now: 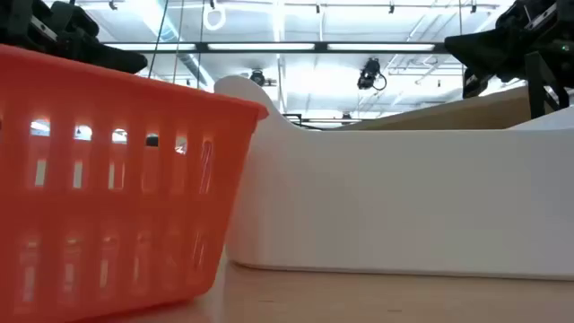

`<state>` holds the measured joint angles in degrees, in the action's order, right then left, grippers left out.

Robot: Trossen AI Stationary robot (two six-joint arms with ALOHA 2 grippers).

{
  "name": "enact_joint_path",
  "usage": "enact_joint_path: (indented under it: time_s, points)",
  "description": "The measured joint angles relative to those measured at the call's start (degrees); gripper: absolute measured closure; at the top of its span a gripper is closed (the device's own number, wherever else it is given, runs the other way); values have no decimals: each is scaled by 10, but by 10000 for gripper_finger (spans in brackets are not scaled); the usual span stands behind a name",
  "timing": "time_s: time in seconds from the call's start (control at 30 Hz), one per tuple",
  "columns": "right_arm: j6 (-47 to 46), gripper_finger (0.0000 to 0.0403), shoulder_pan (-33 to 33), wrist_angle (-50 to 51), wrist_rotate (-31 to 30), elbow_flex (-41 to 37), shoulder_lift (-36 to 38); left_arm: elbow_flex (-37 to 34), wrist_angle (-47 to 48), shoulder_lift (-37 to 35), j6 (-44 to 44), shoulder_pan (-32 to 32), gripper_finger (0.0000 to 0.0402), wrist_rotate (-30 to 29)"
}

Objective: Stack baskets on shelf by color

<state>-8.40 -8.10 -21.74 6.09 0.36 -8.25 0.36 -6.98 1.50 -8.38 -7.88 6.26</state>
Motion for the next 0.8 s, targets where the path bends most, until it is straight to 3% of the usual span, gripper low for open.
enact_joint_path:
  time_s: [0.8]
  points:
    - [0,388,0,0,0,0,0,0,0,0,0,0,374,0]
